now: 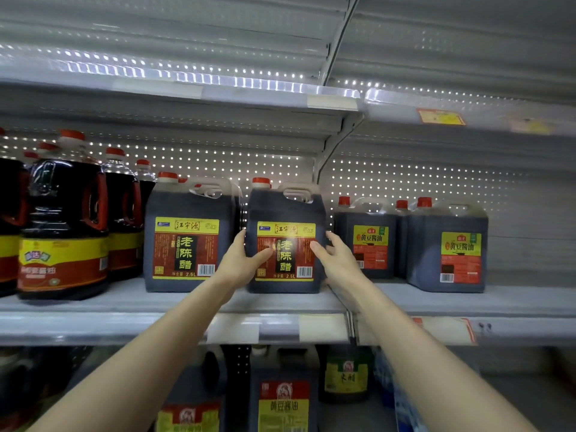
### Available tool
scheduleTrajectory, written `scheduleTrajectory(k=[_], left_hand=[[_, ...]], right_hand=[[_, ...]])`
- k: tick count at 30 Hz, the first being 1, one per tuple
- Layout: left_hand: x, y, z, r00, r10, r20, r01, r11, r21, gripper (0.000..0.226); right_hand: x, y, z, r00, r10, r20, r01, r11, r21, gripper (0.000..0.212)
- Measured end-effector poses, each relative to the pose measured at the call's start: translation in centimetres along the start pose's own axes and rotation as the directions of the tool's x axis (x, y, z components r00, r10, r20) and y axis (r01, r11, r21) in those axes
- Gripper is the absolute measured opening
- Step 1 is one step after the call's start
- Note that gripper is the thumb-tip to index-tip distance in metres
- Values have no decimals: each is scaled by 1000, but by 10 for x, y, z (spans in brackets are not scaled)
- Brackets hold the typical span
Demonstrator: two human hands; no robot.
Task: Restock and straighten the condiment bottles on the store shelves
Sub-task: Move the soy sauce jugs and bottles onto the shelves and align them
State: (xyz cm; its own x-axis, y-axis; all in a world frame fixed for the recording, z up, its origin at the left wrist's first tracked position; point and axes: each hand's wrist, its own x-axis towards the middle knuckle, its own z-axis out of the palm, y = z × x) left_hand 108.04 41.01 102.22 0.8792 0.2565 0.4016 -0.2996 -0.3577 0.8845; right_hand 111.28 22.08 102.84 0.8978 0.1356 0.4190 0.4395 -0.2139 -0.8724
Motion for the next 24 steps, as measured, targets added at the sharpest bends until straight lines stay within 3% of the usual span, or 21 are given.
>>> scheduleTrajectory(k=[9, 16, 24], left_hand=[[-99, 40, 17, 989, 121, -90, -116, 992, 55, 63], [-218, 17, 58, 998, 23, -62, -23, 1000, -5, 61], [-313, -27, 105, 989, -142, -31, 141, 990, -12, 61]], right_hand=[[-73, -7, -39, 998, -50, 46, 53, 995, -80, 54], [-173, 31, -86, 992, 6, 130, 3, 998, -69, 49], [-260, 102, -110, 969, 158, 192, -152, 987, -45, 47]])
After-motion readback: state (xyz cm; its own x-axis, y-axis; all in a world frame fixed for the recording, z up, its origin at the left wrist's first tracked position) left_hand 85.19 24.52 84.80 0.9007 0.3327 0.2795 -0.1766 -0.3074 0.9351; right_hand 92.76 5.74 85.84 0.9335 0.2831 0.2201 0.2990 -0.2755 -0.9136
